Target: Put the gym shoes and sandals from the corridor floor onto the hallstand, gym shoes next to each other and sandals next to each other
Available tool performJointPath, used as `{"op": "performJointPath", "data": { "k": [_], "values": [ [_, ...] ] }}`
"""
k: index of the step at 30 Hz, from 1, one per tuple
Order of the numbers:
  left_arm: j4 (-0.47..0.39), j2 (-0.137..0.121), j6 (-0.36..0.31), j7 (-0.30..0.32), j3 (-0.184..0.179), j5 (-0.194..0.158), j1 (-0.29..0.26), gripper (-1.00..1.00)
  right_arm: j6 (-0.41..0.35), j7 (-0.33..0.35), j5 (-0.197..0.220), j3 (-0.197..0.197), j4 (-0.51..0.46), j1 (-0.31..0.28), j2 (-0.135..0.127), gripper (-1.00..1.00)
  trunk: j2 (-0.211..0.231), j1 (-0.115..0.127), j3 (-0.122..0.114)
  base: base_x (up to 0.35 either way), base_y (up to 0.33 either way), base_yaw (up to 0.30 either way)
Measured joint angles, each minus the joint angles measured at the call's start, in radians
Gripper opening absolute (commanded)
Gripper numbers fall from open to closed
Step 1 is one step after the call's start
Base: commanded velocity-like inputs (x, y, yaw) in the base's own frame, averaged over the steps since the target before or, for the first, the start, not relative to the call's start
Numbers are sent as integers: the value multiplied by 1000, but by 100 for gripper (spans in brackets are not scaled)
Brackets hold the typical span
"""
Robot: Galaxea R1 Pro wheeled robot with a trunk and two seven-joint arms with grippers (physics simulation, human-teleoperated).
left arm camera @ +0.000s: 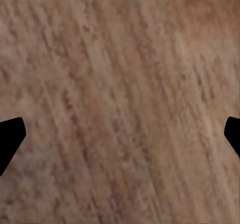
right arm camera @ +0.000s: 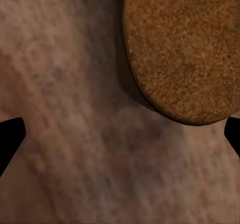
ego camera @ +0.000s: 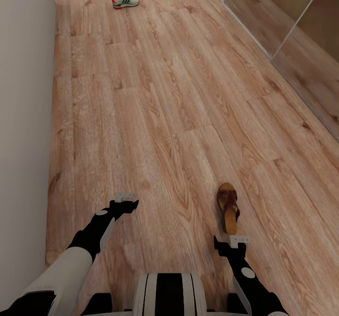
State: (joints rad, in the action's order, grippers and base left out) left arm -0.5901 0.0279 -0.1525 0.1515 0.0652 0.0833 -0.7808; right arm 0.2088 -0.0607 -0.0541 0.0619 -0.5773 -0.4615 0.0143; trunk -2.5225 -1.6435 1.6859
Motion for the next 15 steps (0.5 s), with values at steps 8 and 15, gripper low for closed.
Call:
{"op": "performJointPath", "data": {
  "k": [8,15],
  "values": [
    [0,0,1,0,0,0,0,100,0,0,0,0,0,-1,0,100,0,0,0,35,0,0],
    [0,0,1,-1,0,0,0,100,0,0,0,0,-1,0,0,100,0,0,0,54,-27,0]
  ]
}}
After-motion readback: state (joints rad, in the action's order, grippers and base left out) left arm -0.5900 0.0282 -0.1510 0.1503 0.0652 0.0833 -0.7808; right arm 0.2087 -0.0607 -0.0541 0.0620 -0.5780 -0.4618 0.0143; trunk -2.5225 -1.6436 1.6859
